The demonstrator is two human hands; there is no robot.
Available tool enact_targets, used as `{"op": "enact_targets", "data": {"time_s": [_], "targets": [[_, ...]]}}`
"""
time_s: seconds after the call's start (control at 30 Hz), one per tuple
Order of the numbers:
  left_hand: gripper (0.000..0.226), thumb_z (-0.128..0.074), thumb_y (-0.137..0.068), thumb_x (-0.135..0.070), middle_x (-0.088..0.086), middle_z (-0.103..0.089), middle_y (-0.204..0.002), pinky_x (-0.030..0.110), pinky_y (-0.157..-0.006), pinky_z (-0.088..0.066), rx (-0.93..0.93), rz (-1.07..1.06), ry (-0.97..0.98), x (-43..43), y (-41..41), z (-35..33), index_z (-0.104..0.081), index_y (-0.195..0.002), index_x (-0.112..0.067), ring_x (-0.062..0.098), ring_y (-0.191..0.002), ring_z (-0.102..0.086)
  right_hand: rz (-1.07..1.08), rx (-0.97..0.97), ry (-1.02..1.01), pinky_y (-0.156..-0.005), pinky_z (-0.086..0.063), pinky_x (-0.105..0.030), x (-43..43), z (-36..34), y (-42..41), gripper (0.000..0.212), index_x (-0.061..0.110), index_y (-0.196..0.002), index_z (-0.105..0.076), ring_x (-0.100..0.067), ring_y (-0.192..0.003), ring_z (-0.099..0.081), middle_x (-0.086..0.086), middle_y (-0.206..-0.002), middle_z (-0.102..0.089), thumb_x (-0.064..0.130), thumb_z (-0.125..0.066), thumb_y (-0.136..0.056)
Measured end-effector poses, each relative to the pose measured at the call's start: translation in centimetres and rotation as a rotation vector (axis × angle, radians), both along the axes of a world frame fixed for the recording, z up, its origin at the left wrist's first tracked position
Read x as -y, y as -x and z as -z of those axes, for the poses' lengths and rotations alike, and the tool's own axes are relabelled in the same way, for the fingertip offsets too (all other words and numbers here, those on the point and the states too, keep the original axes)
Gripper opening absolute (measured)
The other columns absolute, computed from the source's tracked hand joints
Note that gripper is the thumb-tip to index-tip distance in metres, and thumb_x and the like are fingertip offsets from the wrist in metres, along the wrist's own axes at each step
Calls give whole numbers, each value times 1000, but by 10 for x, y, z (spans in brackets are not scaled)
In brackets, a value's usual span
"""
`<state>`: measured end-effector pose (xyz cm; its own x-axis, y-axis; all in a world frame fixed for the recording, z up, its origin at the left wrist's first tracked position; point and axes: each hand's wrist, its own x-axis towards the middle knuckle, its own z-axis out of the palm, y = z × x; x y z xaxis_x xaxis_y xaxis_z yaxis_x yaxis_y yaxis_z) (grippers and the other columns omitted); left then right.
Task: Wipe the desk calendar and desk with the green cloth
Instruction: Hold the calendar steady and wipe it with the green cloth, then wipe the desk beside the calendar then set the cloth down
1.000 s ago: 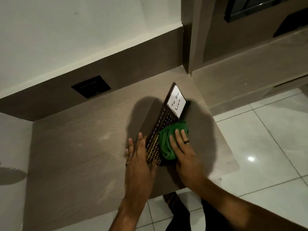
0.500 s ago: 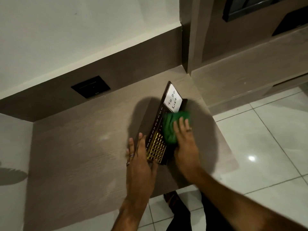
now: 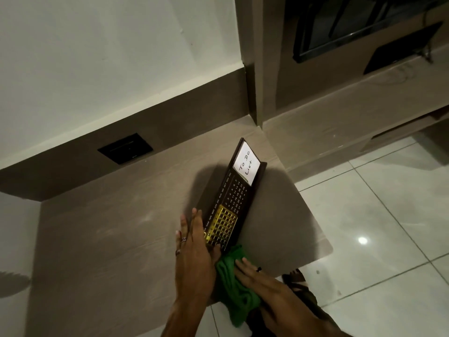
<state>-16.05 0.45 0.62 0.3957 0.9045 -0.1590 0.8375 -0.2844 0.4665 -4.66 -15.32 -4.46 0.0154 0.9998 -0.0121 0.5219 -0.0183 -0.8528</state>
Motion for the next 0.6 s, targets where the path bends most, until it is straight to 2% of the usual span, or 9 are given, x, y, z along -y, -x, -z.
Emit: {"op": "enact_targets", "data": {"time_s": [0.03, 0.07, 0.13, 0.17, 0.27, 0.33, 0.4, 0.5, 0.6], "targets": [[101, -73, -86, -22, -13, 9, -152, 46, -116, -1, -3, -4, 5, 0, 0, 0, 8, -142, -42, 17, -143, 9, 30, -63, 29, -117, -18, -23, 4, -4, -5, 69, 23, -150, -28, 10, -141, -18, 38, -153, -20, -2, -57, -93], [102, -74, -85, -24, -12, 10, -153, 46, -116, -2, -4, -10, 6, 1, 0, 0, 9, -142, -42, 17, -144, 9, 127, -134, 18, -114, -25, -21, 8, -10, -10, 68, 25, -149, -37, 10, -138, -28, 37, -149, -31, -3, -59, -91], [106, -75, -84, -27, -11, 12, -154, 46, -117, -3, -3, -17, 8, 1, 1, 1, 11, -144, -42, 18, -146, 8, 399, -287, -28, -96, -47, -21, 14, -23, -21, 58, 36, -129, -61, 0, -116, -60, 20, -125, -65, -5, -61, -89], [107, -75, -84, -30, -11, 13, -155, 46, -117, -2, -1, -16, 10, 2, 3, 1, 13, -145, -42, 18, -148, 8, 496, -363, -32, -84, -53, -20, 15, -29, -28, 53, 39, -119, -66, -4, -101, -68, 16, -110, -72, -6, -60, -91], [112, -73, -83, -43, -7, 13, -161, 46, -120, 3, -31, 10, -14, 2, 5, 3, 19, -148, -37, 18, -150, 13, 695, -578, 16, -67, -56, -22, 10, -43, -58, 36, 31, -109, -69, -16, -83, -73, 7, -94, -76, -1, -58, -94], [113, -73, -82, -48, 0, 7, -166, 46, -123, 1, -73, 53, -84, 3, 3, 2, 13, -154, -27, 20, -154, 14, 797, -652, 4, -67, -58, -25, 4, -49, -84, 24, 30, -109, -66, -17, -86, -73, 4, -99, -76, 18, -60, -89], [109, -71, -82, -51, 7, -2, -167, 50, -123, -3, -78, 88, -198, 6, -5, -2, 0, -157, -16, 24, -155, 8, 836, -701, -30, -71, -60, -31, -5, -51, -110, 26, 26, -113, -64, -19, -92, -73, 0, -105, -74, 26, -57, -88], [96, -51, -87, -60, 12, -11, -166, 49, -124, -6, -69, 198, -369, 12, -30, -10, -1, -156, -15, 28, -155, -1, 905, -730, -57, -74, -60, -35, -28, -41, -150, 23, 22, -112, -66, -20, -93, -73, -3, -104, -74, 10, -55, -98], [91, -39, -90, -65, 12, -9, -165, 44, -124, -1, -93, 373, -427, 13, -67, -9, 0, -155, -14, 28, -154, -3, 984, -693, -65, -69, -58, -30, -61, -23, -187, 24, 19, -101, -70, -21, -81, -74, -2, -89, -76, 1, -54, -97]]}}
